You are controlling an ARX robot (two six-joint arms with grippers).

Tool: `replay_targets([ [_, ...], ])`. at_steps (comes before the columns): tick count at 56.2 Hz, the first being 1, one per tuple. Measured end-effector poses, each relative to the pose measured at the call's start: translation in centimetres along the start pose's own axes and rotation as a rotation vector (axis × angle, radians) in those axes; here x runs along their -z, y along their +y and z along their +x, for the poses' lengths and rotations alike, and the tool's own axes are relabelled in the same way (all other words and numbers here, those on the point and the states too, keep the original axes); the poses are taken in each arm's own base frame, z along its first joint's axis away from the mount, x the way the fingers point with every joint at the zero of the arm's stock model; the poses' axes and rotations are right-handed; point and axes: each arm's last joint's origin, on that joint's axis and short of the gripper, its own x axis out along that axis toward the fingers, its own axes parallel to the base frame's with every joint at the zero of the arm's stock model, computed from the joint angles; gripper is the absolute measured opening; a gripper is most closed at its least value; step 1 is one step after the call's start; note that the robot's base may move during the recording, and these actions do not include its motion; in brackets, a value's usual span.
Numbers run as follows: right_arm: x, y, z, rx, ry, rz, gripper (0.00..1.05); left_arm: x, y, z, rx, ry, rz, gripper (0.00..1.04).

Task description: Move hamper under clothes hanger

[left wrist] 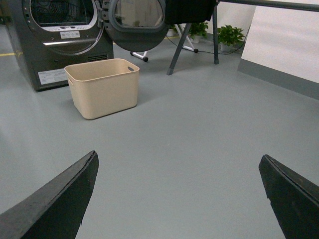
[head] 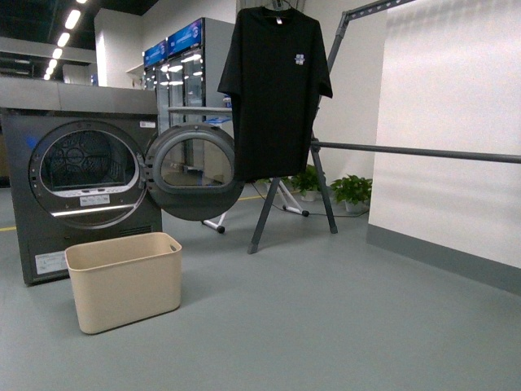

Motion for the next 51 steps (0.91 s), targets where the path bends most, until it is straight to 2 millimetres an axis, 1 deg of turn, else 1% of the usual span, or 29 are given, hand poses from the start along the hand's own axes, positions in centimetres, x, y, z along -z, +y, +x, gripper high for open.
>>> replay_targets([
  [51, 0.01, -0.01, 0.0, 0.003, 0.001, 0.0, 0.97, 0.01, -0.01, 0.0, 0.002, 0.001, 0.0, 0.98],
])
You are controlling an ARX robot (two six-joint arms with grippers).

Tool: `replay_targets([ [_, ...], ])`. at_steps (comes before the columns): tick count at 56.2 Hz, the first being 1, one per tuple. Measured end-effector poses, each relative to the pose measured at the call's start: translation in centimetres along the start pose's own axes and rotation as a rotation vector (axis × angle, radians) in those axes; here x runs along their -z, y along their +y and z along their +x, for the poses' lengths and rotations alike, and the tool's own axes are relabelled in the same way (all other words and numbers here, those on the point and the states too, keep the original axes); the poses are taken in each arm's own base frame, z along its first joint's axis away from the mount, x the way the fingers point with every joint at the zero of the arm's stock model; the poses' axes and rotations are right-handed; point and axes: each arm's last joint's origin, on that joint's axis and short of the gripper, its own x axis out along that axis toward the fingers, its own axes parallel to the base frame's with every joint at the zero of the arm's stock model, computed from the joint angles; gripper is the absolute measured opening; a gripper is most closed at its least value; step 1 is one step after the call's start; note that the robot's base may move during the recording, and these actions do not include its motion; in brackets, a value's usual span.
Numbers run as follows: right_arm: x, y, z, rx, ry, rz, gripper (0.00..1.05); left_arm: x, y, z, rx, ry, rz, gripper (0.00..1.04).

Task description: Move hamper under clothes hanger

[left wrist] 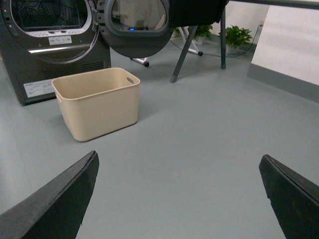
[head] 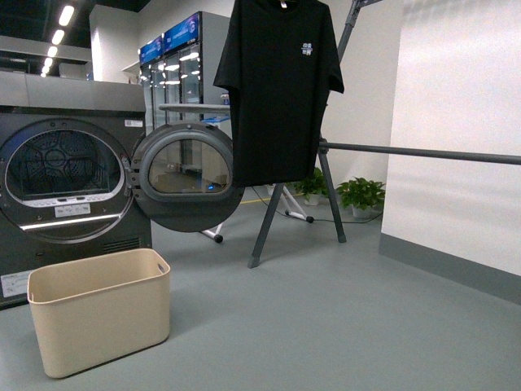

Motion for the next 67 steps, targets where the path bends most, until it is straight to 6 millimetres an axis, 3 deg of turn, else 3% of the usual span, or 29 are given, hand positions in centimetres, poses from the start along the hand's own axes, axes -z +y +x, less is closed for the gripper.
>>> replay_targets([
  [67, 0.0, 0.0, 0.0, 0.0, 0.0, 0.0, 0.97, 0.01, 0.0, 0.0, -0.002, 0.001, 0.0, 0.98],
])
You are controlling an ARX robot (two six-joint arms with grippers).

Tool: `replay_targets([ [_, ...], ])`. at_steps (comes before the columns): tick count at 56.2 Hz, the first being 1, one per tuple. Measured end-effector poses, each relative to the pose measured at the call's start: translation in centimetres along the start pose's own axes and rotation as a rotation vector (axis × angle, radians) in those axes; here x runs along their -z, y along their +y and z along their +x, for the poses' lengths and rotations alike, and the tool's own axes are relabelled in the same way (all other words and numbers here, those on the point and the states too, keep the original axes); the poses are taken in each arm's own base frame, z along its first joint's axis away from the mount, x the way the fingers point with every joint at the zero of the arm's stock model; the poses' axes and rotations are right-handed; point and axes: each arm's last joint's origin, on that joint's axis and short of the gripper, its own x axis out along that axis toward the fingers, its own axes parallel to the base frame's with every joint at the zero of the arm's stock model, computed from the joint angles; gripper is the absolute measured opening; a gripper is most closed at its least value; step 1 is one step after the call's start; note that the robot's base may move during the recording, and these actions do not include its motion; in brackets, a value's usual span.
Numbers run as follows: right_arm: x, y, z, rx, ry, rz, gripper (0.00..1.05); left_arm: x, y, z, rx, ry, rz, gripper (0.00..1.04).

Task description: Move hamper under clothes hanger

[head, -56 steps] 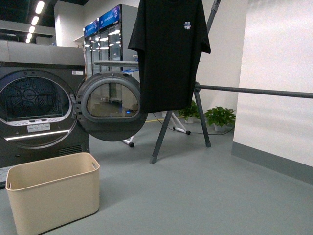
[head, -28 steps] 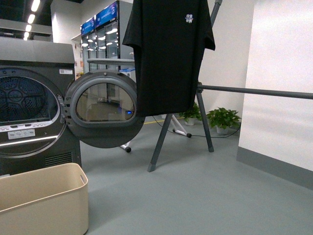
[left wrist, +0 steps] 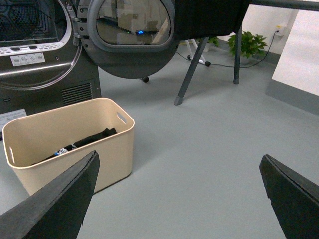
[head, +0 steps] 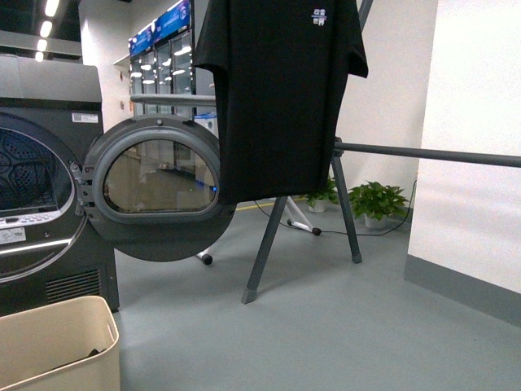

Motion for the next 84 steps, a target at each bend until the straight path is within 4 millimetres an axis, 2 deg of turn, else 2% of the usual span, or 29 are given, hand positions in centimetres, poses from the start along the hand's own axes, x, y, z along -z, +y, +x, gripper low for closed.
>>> replay_targets([
  [84, 0.0, 0.0, 0.0, 0.0, 0.0, 0.0, 0.97, 0.01, -0.01, 0.01, 0.002, 0.002, 0.0, 0.98],
])
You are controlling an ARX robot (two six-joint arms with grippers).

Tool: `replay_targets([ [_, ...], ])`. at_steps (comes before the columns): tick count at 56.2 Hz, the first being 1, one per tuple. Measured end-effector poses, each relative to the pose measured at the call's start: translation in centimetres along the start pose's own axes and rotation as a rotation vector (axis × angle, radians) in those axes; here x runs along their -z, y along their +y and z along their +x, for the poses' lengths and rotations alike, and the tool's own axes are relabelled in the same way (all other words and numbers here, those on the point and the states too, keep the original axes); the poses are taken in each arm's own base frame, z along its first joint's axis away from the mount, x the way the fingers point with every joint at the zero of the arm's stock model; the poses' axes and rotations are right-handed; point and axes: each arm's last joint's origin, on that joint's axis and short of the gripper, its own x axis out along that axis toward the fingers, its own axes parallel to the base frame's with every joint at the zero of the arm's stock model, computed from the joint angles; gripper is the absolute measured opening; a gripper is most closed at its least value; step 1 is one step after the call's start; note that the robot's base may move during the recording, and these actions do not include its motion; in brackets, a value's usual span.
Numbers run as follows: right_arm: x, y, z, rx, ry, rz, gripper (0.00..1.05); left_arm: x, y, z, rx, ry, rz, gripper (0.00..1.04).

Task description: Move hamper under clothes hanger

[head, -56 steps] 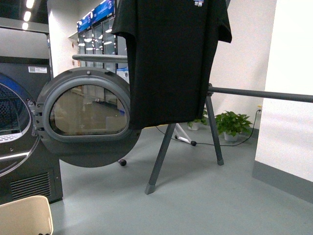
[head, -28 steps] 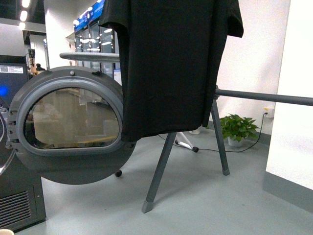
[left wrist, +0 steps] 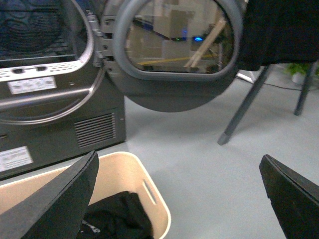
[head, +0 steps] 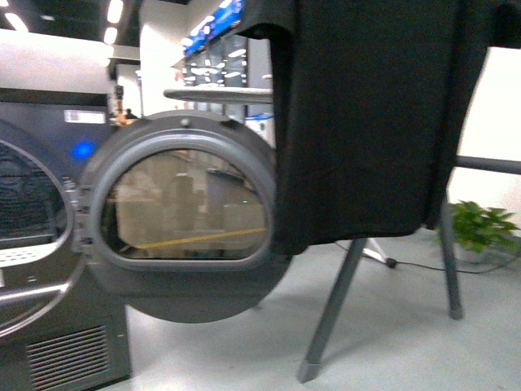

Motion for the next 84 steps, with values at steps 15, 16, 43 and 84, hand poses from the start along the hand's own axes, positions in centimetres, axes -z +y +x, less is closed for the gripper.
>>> replay_targets([
  [15, 0.0, 0.0, 0.0, -0.003, 0.0, 0.0, 0.97, 0.0, 0.0, 0.0, -0.002, -0.002, 0.0, 0.98],
  [16, 0.0, 0.0, 0.0, -0.004, 0.0, 0.0, 0.97, 0.0, 0.0, 0.0, -0.002, -0.002, 0.0, 0.98],
  [43, 0.0, 0.0, 0.0, -0.005, 0.0, 0.0, 0.97, 0.0, 0.0, 0.0, -0.005, -0.003, 0.0, 0.98],
  [84, -0.9, 0.0, 2.8, 0.111, 0.225, 0.135, 0.97, -0.9, 1.2, 3.1, -0.243, 0.42, -0.105, 0.98],
])
